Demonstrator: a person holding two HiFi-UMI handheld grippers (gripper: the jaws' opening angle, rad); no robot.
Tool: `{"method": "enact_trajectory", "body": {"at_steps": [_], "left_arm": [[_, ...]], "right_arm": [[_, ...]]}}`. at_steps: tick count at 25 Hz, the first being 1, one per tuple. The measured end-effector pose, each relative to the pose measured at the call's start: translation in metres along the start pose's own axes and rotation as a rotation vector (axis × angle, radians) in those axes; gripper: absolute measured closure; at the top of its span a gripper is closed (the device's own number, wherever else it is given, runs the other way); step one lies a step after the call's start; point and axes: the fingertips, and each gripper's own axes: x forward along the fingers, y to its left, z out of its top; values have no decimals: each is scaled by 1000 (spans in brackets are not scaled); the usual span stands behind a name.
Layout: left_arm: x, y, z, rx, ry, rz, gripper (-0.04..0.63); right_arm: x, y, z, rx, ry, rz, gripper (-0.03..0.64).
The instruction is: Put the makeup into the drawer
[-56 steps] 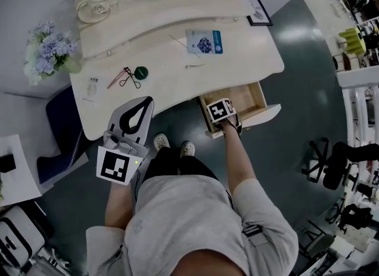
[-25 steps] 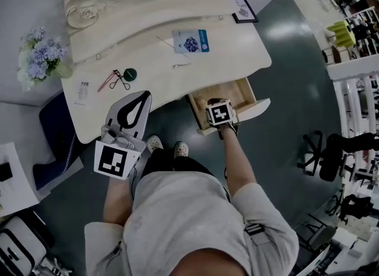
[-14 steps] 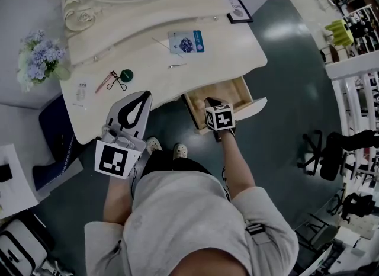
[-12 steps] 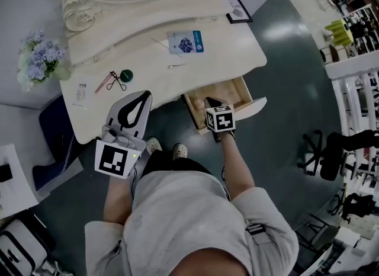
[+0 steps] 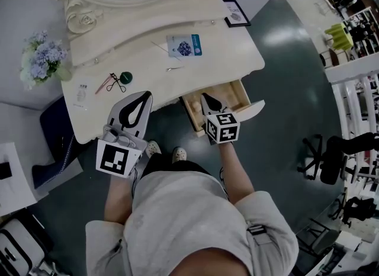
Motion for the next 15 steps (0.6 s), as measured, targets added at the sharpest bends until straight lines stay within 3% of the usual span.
{"method": "enact_trajectory", "body": {"at_steps": [15], "left_arm": [[-4,-10,11,13,-12,35,583]], "right_arm": [[-57,47,118,-81,-331,128,595]]}}
